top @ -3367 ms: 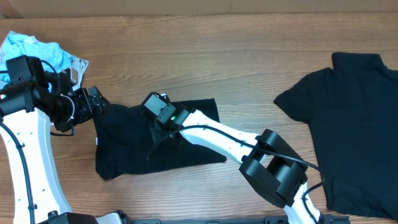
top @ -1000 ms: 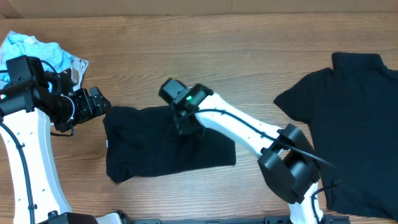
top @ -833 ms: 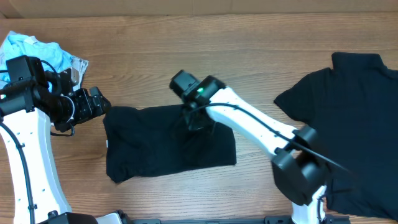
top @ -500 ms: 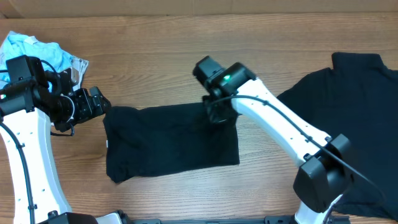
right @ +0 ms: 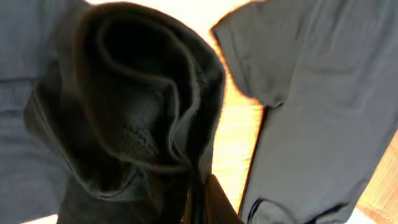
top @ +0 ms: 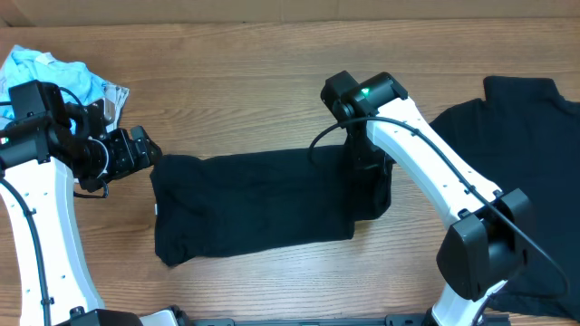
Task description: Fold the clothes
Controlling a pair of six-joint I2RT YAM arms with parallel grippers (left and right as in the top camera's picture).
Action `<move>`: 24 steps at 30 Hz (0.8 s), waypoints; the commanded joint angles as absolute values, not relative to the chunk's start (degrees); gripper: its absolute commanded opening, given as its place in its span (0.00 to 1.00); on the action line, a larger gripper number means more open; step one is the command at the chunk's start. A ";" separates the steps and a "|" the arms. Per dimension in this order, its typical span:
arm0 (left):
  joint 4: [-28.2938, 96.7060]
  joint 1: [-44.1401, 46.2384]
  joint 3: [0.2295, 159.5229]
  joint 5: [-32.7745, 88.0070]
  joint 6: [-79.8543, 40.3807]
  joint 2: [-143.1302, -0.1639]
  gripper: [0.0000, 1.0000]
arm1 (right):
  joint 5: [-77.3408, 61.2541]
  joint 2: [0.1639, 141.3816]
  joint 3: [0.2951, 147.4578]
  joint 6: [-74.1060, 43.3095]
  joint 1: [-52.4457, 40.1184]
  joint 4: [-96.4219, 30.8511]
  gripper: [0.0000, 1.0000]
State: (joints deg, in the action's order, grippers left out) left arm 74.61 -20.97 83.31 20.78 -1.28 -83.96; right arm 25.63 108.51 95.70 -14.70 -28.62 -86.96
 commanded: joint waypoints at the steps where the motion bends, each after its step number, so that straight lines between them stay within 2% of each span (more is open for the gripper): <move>1: 74.59 -20.32 84.49 20.38 -0.34 -83.90 0.88 | 26.81 106.67 97.25 -11.14 -29.36 -85.03 0.04; 5: 74.61 -20.32 84.49 20.38 -0.34 -83.90 0.88 | 24.64 106.67 97.25 -6.98 -30.68 -83.07 0.04; 17: 74.81 -20.32 84.49 20.38 -0.16 -83.90 0.88 | 37.85 106.67 97.25 -7.70 -28.25 -83.22 0.04; 22: 74.78 -20.32 84.49 20.38 -0.16 -83.90 0.88 | 34.79 106.67 97.25 -8.51 -27.62 -82.43 0.04; 24: 74.72 -20.32 84.49 20.38 -0.16 -83.90 0.88 | 28.77 106.67 97.25 -7.27 -27.70 -81.06 0.04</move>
